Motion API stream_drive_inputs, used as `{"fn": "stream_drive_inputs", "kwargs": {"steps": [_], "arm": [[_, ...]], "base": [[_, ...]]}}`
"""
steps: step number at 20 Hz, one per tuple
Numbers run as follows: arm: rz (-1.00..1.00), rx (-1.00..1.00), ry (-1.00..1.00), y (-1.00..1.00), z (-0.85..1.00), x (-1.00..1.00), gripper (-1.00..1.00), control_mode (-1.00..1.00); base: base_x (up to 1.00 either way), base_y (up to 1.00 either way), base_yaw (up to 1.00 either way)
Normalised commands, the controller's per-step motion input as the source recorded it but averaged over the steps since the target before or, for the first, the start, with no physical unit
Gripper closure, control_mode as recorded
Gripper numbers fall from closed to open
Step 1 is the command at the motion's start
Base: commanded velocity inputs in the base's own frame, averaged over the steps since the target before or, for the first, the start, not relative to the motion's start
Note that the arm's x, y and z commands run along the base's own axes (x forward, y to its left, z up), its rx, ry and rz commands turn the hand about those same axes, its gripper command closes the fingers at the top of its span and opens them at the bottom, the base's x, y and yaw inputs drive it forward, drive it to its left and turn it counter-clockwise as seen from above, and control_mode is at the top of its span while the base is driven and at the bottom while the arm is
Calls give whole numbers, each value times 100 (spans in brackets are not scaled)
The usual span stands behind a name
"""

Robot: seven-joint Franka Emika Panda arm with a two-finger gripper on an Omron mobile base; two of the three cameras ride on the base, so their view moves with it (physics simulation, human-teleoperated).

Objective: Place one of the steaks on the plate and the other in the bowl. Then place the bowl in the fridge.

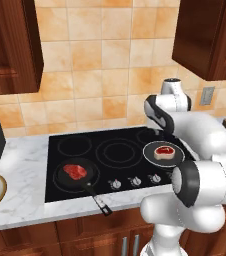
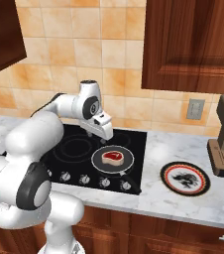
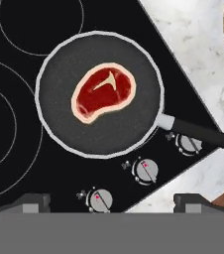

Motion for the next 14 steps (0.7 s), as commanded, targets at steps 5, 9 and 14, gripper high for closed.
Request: {"fn": "stream_drive_inputs", "kwargs": {"steps": [5, 9, 14], "arm": [[-25, 0, 16, -14, -43, 44, -100, -100], [-14, 0, -11, 0, -42, 9, -100, -100], [-18, 0, -1, 0, -66, 25, -100, -100]], "base": [[0, 0, 0], [0, 0, 0], [0, 0, 0]]}}
